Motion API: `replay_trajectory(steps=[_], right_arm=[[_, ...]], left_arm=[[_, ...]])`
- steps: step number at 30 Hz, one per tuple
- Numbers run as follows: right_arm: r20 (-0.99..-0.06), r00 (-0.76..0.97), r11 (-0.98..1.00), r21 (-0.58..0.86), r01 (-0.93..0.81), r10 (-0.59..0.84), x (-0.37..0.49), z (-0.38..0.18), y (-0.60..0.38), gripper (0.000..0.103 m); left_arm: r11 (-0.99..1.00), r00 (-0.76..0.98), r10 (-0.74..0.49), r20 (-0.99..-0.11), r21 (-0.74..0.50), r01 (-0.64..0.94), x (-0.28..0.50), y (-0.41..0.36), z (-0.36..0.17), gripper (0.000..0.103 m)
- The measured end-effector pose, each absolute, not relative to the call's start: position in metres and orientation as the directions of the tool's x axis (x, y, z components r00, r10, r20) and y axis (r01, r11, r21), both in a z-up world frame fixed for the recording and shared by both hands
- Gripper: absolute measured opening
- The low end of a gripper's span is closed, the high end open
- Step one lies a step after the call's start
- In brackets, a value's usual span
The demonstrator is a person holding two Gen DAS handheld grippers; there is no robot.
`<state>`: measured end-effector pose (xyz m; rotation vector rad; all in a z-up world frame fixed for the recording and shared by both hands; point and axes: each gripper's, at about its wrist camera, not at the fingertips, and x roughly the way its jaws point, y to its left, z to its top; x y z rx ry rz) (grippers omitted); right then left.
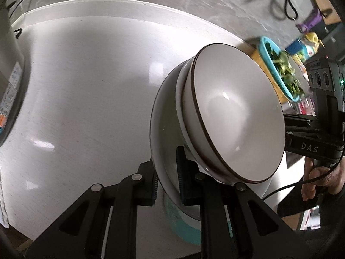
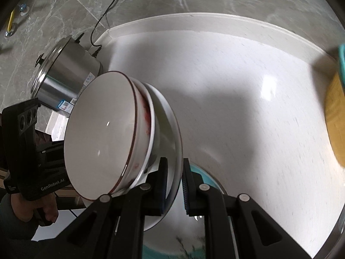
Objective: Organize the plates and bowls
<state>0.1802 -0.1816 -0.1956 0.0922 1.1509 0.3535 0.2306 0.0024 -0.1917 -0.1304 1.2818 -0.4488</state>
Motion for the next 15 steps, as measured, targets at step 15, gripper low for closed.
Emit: replay_trajectory(steps=[15], right_arm=[[-0.896, 0.296, 0.940, 0.284, -0.189, 0.330, 0.138, -0.230, -0.212, 0.015]], left_arm=[[0.903, 0.130, -0.382, -0.915, -0.340, 0.263, 0.160, -0.032, -0.217, 0.013]])
